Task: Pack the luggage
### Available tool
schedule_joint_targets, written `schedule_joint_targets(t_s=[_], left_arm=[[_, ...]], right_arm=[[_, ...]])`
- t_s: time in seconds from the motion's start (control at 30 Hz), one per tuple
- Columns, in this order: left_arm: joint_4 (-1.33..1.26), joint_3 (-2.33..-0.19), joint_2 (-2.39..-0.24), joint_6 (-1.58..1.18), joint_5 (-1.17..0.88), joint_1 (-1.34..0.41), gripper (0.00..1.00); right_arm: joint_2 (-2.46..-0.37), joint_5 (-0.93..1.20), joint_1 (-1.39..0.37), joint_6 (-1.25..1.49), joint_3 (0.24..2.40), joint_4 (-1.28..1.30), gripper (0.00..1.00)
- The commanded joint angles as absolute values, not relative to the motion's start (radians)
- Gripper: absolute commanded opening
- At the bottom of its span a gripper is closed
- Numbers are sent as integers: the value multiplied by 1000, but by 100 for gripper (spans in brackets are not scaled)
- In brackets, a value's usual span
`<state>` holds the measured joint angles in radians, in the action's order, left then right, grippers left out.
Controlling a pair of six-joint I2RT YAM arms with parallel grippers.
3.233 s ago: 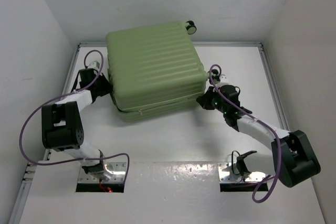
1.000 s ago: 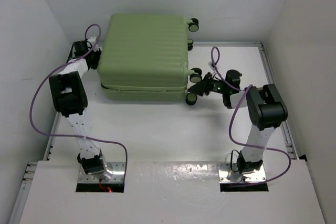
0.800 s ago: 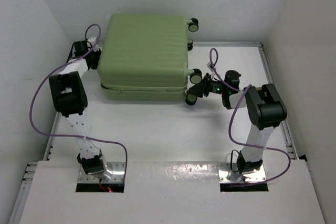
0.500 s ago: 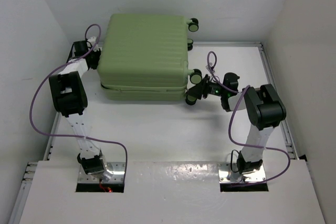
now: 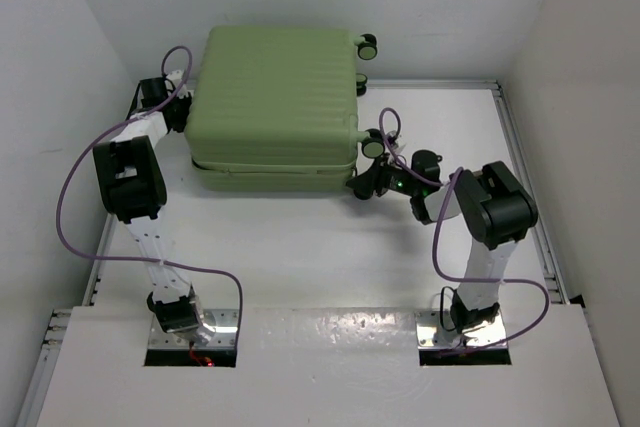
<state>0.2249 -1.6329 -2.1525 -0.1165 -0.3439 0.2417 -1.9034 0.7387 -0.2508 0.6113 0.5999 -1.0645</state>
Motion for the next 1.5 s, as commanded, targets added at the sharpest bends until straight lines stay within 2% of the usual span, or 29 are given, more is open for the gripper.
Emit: schedule_joint_targets(t_s=[0.0, 0.23, 0.37, 0.6, 0.93, 1.47], left_arm=[[462, -1563, -2209, -80, -287, 258, 0], [462, -1545, -2227, -60, -314, 267, 0], [526, -1643, -2308, -45, -426, 304, 0], [692, -1807, -2405, 55, -529, 304, 0], [692, -1798, -2396, 64, -509, 304, 0], [692, -1789, -2396, 64, -489, 295, 0]], right_arm=[[-1896, 746, -285, 600, 658, -1229, 39], [-1864, 775, -196, 574, 592, -1249, 40], [-1870, 846, -137, 563, 584, -1307, 38], [-1968, 1020, -103, 516, 580, -1638, 38], [-2022, 1014, -106, 471, 632, -1637, 44], [-2005, 925, -159, 551, 703, -1640, 44]])
